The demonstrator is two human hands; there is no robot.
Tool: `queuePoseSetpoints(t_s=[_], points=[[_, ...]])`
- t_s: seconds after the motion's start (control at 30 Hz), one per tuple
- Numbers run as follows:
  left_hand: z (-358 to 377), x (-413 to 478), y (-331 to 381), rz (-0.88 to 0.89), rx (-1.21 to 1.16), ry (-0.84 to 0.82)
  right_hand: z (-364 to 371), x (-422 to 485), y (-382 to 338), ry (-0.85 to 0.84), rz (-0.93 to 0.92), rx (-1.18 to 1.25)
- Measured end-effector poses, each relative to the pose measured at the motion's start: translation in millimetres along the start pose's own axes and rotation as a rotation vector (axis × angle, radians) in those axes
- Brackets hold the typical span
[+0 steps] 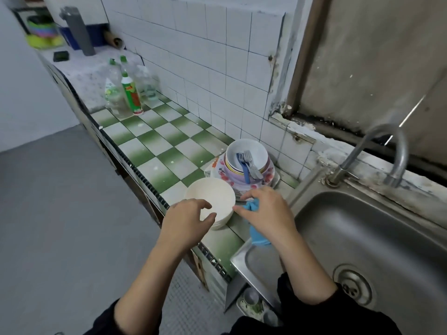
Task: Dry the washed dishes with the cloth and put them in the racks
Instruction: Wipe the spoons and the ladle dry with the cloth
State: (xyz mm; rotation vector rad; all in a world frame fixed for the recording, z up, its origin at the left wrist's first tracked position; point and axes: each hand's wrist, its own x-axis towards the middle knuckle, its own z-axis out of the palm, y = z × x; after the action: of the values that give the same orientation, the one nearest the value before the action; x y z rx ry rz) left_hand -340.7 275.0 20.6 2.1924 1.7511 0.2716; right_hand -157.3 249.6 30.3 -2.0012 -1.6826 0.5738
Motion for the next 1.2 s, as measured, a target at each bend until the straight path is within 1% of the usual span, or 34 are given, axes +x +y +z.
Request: queuePoseSetpoints(t_s=[0.17, 0.4, 0.53, 0.63, 0.73, 0.8, 0.87, 0.97, 1.07, 1.13, 1.2], points=[[4.9, 45.2, -13.4, 0.009, -0.018, -0.029, 5.9, 43.5, -3.3, 0.003, 0.049, -0.028], [11.6, 109.6, -13.3, 0.061, -0.139, -0.114, 9.4, 94.5, 8.7, 0.009, 0.169, -0.069], [14.9, 142.9, -9.7, 0.157, -0.172, -0.171, 11.7, 113.9, 16.4, 0.046, 0.251, -0.11], [20.6, 169.0, -7.4, 0.221, -0.197, -0.226, 12.4, 127.2, 22.5, 0.064, 0.344, -0.119], [28.7, 197.7, -1.4, 0.235, -0.246, -0.292, 10.5, 144.4, 25.3, 0.045, 0.464, -0.118], [33.4, 214.2, 5.3, 0.235, -0.356, -0.345, 12.0, 157.2, 28.8, 0.034, 0.557, -0.085], [39.0, 229.6, 11.5, 0.225, -0.479, -0.383, 16.5, 166.8, 31.4, 0.005, 0.62, -0.114], [47.7, 245.9, 19.3, 0.214, -0.503, -0.454, 24.7, 174.7, 32.9, -0.06, 0.612, -0.191], [62.3, 256.2, 24.1, 0.227, -0.452, -0.504, 28.6, 174.7, 31.6, -0.093, 0.562, -0.236], [68.4, 259.9, 26.0, 0.253, -0.39, -0.521, 32.0, 174.1, 31.8, -0.095, 0.535, -0.303], [71.3, 262.0, 27.6, 0.278, -0.342, -0.54, 36.3, 173.1, 31.2, -0.061, 0.519, -0.365]])
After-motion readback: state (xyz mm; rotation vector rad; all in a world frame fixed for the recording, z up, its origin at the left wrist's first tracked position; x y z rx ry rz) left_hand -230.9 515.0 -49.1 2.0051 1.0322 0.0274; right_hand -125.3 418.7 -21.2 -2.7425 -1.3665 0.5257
